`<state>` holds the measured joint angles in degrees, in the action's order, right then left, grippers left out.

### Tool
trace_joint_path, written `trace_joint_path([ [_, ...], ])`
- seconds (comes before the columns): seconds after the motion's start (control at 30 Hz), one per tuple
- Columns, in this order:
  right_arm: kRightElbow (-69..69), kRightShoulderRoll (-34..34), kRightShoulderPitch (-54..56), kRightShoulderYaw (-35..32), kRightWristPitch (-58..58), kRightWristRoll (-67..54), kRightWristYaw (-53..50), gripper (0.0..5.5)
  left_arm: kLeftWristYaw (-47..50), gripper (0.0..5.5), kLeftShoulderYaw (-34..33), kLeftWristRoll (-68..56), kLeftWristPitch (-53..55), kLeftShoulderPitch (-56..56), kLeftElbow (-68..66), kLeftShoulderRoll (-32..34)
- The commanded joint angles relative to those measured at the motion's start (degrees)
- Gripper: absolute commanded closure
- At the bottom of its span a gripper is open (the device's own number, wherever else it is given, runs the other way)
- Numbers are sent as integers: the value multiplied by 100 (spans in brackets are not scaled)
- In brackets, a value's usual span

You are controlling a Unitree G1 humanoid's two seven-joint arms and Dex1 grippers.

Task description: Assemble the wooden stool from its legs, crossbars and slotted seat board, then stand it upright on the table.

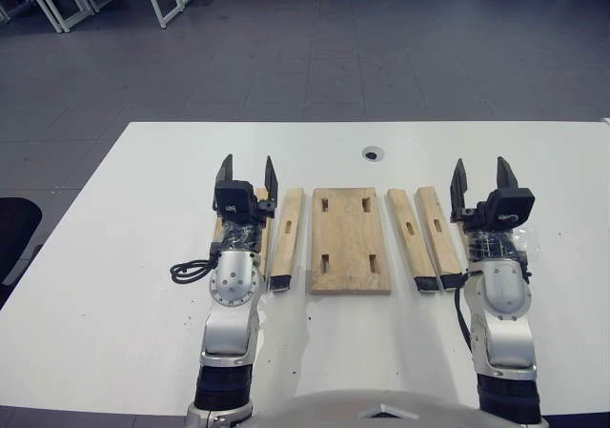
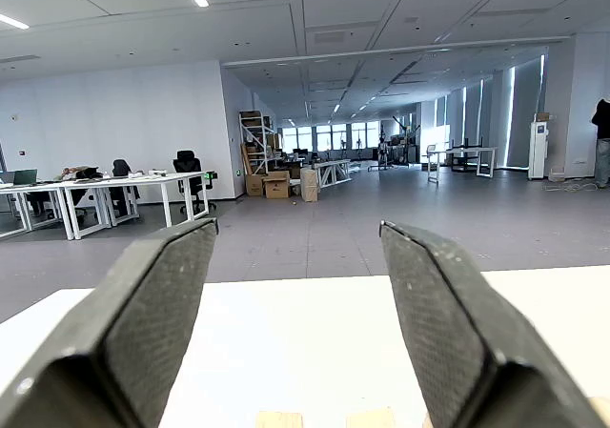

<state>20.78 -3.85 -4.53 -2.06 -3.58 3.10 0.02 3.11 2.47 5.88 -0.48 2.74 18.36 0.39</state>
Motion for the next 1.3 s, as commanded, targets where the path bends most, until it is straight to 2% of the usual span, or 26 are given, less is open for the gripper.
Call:
trace_joint_path([
  [0.03,29,12,9,-13,75,20,-32,253,-3,232,1,46,-1,-11,23,21],
  [0.73,22,3,42,-21,116,10,-19,253,-9,232,-7,28,-22,-40,14,17],
  [0.8,25,-2,42,-28,118,5,-15,254,15,253,-4,49,-25,-37,45,7],
  [0.9,23,-7,47,-31,125,4,-12,254,36,253,-18,46,-15,-47,43,-6],
  [1.0,16,-7,65,-30,145,10,-15,254,28,286,-19,33,0,-34,67,-8],
  [1.17,18,-13,46,-34,145,7,-9,254,78,286,-43,13,-33,-34,38,-58],
  [1.3,29,-6,35,-24,147,22,-18,254,49,253,-90,-61,68,-62,67,-78],
])
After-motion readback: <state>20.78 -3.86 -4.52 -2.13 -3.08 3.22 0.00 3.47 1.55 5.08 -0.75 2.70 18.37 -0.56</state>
